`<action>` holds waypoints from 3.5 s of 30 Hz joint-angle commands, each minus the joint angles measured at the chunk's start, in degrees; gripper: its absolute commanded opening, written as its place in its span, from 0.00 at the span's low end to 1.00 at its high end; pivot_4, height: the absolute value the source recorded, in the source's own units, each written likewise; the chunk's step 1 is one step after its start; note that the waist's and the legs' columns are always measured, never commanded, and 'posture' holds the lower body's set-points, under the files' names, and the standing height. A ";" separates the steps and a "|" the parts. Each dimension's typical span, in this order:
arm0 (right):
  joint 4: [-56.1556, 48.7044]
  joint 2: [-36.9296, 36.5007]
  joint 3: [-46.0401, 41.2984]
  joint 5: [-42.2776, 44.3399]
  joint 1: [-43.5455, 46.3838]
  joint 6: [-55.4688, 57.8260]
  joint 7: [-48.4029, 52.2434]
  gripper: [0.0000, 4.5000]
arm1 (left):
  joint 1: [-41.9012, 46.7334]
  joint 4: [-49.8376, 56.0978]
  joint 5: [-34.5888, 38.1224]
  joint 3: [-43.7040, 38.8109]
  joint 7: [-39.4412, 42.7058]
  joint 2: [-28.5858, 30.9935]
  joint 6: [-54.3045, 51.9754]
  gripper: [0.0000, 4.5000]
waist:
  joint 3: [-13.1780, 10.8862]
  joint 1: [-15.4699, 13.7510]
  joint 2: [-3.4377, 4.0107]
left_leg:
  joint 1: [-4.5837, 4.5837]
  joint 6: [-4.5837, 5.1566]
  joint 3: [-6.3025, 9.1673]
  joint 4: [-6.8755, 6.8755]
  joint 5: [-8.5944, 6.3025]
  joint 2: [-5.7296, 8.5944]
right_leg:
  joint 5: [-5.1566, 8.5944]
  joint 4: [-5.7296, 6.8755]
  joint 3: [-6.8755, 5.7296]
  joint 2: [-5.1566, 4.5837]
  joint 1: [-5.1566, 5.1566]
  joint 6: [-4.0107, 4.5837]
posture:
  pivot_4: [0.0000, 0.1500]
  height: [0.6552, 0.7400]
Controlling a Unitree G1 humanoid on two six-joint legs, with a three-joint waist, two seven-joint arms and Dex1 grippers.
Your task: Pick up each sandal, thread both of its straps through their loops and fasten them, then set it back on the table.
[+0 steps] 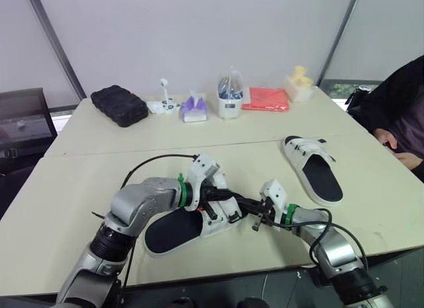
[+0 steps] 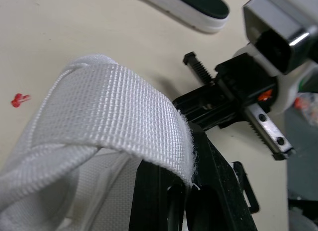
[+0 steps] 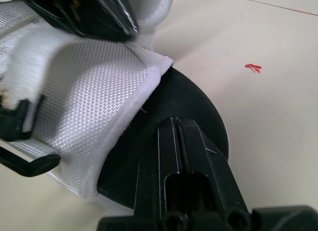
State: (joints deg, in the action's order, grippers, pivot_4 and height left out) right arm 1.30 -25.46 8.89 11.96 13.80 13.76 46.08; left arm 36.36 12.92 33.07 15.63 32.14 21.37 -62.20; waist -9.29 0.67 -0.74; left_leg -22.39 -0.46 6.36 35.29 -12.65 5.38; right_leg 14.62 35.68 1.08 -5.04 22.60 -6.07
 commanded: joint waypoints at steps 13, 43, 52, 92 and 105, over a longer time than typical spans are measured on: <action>2.48 0.73 1.02 -1.32 -1.32 1.75 -1.10 0.00 | 2.67 10.03 -2.65 3.54 -2.39 0.08 -4.75 0.01 | -0.04 0.02 -0.06 | 0.00 -0.02 0.00 -0.08 0.00 -0.02 | -0.02 -0.11 -0.01 0.03 0.00 -0.02 | 1.00 1.00; 2.29 0.83 1.36 -1.23 -1.58 2.24 -0.63 0.00 | 1.18 12.64 1.62 -11.63 -8.06 -7.31 -17.70 0.81 | -0.08 0.03 -0.12 | 0.00 -0.02 -0.01 -0.13 0.00 -0.06 | -0.10 -0.20 -0.04 0.06 -0.02 -0.16 | 1.00 1.00; 3.13 1.03 1.59 -1.30 -1.11 2.04 -0.23 0.00 | -4.77 20.59 4.99 -18.78 -12.29 -11.55 -22.47 0.81 | -0.09 0.03 -0.14 | 0.00 -0.07 -0.01 -0.13 -0.01 -0.07 | -0.11 -0.21 -0.05 0.07 -0.03 -0.18 | 1.00 1.00; 3.54 1.27 2.16 -1.59 -1.06 2.06 0.44 0.00 | -5.77 17.96 8.47 -23.75 -17.04 -20.32 -26.40 0.01 | -0.11 0.07 -0.18 | 0.02 -0.13 -0.02 -0.13 -0.02 -0.09 | -0.09 -0.24 -0.11 0.12 -0.06 -0.10 | 1.00 1.00; 2.91 1.23 2.23 -1.64 -1.68 2.22 0.13 0.00 | -6.41 17.54 8.52 -21.66 -16.43 -18.88 -27.08 0.01 | -0.11 0.01 -0.18 | 0.02 -0.14 -0.02 -0.13 -0.03 -0.10 | -0.10 -0.25 -0.11 0.12 -0.06 -0.11 | 1.00 1.00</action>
State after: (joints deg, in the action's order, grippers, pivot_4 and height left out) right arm 1.81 -24.49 8.84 11.97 13.93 13.75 46.30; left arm 29.83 29.53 40.52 -6.62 15.06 2.83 -89.32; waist -9.40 0.68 -0.92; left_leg -22.37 -0.60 6.34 35.16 -12.68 5.28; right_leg 14.52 35.43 0.97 -4.92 22.54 -6.18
